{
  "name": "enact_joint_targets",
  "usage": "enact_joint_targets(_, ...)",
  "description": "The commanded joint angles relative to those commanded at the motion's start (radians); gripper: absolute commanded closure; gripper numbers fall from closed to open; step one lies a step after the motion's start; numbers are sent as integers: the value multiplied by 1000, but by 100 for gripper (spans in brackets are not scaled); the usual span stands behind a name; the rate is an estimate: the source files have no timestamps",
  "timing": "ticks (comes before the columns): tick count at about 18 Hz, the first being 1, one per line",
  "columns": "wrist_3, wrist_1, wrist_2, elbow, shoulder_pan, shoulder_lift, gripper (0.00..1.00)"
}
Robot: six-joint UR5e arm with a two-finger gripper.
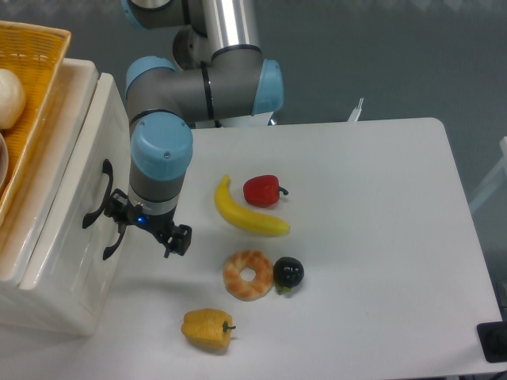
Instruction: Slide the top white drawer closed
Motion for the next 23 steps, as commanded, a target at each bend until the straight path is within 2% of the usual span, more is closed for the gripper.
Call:
enact_joint_targets(2,31,2,3,28,26,5,0)
enact_joint_targets(6,262,3,92,57,75,8,0)
enact_joint_targets(11,451,14,98,66,172,38,0)
enact_joint_targets(15,632,14,155,69,247,45,0)
enact_joint_targets(23,877,9,147,49,400,103,0)
